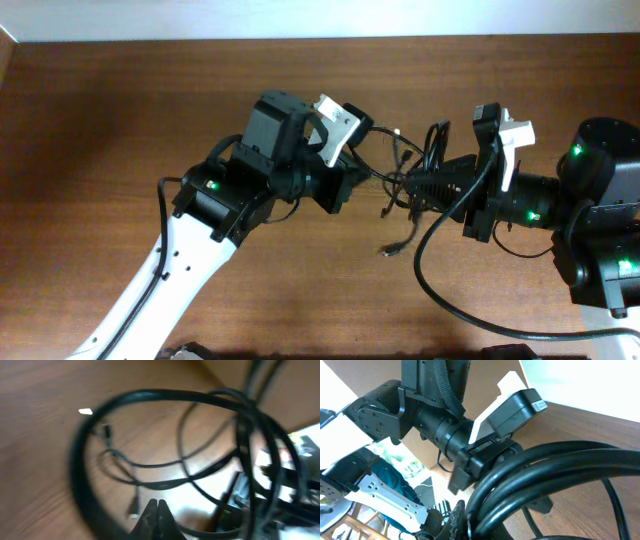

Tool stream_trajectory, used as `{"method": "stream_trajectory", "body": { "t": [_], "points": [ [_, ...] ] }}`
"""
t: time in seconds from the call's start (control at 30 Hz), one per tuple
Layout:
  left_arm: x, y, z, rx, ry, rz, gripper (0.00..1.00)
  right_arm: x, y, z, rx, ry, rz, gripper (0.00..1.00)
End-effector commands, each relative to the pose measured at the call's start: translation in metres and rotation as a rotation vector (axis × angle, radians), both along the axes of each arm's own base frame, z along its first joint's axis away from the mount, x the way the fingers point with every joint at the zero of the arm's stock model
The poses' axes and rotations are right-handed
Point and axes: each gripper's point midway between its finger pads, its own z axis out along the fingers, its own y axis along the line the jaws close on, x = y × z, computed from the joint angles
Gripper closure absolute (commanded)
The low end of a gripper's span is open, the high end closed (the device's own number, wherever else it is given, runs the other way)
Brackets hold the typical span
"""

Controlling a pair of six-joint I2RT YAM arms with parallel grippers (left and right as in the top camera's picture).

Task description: Untangle cables

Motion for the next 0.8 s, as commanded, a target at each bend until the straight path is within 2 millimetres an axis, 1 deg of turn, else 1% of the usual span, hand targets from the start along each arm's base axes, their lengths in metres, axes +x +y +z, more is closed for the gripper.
{"method": "stream_trajectory", "body": {
  "t": [0.0, 0.03, 0.07, 0.1, 0.13, 0.2, 0.27, 0.4, 0.5, 0.53, 0.57, 0.6, 0.67, 0.73, 0.77],
  "points": [
    [0.018, 0.014, -0.003, 0.049, -0.026, 0.090, 1.00, -0.010, 0.003, 0.013, 0.018, -0.045, 0.045, 0.96],
    [0.023, 0.020, -0.003, 0.041, -0.009, 0.124, 1.00, -0.010, 0.003, 0.013, 0.018, -0.046, 0.045, 0.96],
    [0.023, 0.022, -0.002, 0.020, 0.010, 0.124, 1.00, -0.010, 0.003, 0.013, 0.018, -0.045, 0.045, 0.96],
    [0.019, 0.019, 0.001, -0.011, 0.028, 0.091, 0.88, -0.010, 0.003, 0.013, 0.018, -0.046, 0.044, 0.96],
    [0.008, 0.011, 0.007, -0.069, 0.063, 0.022, 0.24, -0.010, 0.003, 0.013, 0.018, -0.046, 0.044, 0.96],
    [-0.013, 0.001, 0.022, -0.179, 0.127, -0.107, 0.01, -0.008, 0.002, 0.012, 0.013, -0.046, 0.033, 0.96],
    [-0.029, -0.001, 0.036, -0.276, 0.183, -0.207, 0.01, -0.008, 0.002, 0.012, 0.013, -0.046, 0.034, 0.96],
    [-0.051, 0.003, 0.062, -0.423, 0.252, -0.354, 0.01, -0.008, 0.002, 0.012, 0.013, -0.045, 0.033, 0.96],
    [-0.061, 0.010, 0.076, -0.498, 0.283, -0.428, 0.01, -0.006, 0.001, 0.011, 0.007, -0.042, 0.019, 0.96],
    [-0.065, 0.014, 0.083, -0.535, 0.296, -0.460, 0.01, -0.003, 0.000, 0.009, -0.002, -0.038, 0.000, 0.96],
    [-0.064, 0.019, 0.087, -0.559, 0.301, -0.469, 0.01, -0.003, 0.000, 0.008, -0.003, -0.034, -0.001, 0.96],
    [-0.059, 0.023, 0.086, -0.557, 0.293, -0.446, 0.01, -0.003, 0.000, 0.008, -0.003, -0.031, 0.000, 0.96],
    [-0.045, 0.026, 0.077, -0.516, 0.270, -0.370, 0.01, -0.004, 0.000, 0.008, -0.001, -0.030, 0.003, 0.96],
    [-0.042, 0.022, 0.072, -0.485, 0.266, -0.344, 0.01, -0.004, 0.000, 0.008, -0.001, -0.032, 0.004, 0.96],
    [-0.037, 0.018, 0.064, -0.448, 0.300, -0.281, 0.01, -0.004, 0.000, 0.008, -0.001, -0.032, 0.004, 0.96]
  ]
}}
